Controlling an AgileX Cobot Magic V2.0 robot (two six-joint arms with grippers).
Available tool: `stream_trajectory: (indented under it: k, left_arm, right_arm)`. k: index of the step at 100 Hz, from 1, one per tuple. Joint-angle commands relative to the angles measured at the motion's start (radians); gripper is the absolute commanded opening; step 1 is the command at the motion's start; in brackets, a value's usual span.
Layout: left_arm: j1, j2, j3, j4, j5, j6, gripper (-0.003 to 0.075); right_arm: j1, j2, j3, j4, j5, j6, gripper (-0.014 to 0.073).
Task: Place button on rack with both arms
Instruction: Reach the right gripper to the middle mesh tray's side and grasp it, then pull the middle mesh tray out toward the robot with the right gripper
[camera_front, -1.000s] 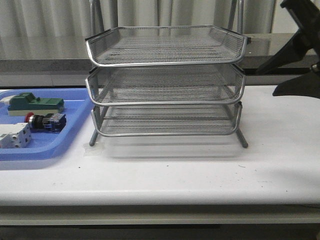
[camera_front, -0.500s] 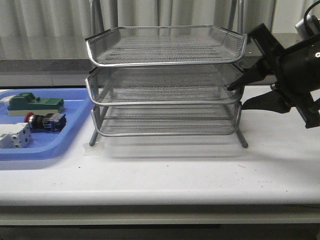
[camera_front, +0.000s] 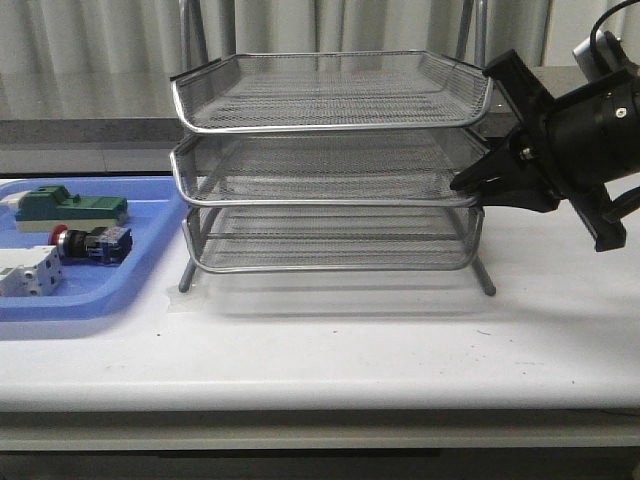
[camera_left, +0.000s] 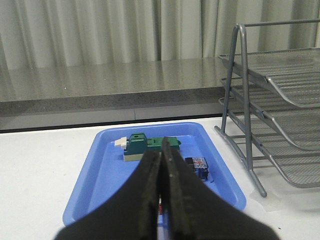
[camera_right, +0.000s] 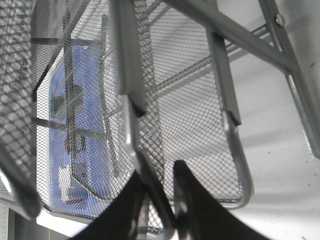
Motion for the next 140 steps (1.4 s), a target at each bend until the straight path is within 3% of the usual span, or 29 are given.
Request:
stream_trajectory:
  k: [1,40,82,107,117,140]
  left_arm:
    - [0.003,-0.032,0.043,-0.008,-0.076,-0.005,-0.0020]
    - [0.003,-0.032,0.043,-0.008,-0.076,-0.005,-0.0020]
    - [0.003,-0.032,0.043,-0.008,-0.076,-0.005,-0.0020]
    - [0.003,-0.032,0.043,-0.008,-0.076,-0.005,-0.0020]
    - [0.003,-0.032,0.043,-0.008,-0.076,-0.005,-0.0020]
    - [0.003,-0.032,0.043,-0.008,-0.076,-0.005,-0.0020]
  right_arm:
    - [-0.003,-0.038,-0.018,0.017,0.052,0.003,-0.0023]
    - [-0.003,-0.063,0.127,-0.118,0.045,0.001,-0.0023]
    - [-0.003,-0.285,0.384,-0.121,-0.003,-0.040,-0.0030]
    - [-0.003,-0.366,0.417,-0.119,-0.028,-0.040,-0.0020]
    - [-0.003,-0.370,0.417,-0.112,-0.049,-0.040,0.0045]
    - [-0.003,-0.374,0.417,-0.112,-0.049,-0.068,0.0365]
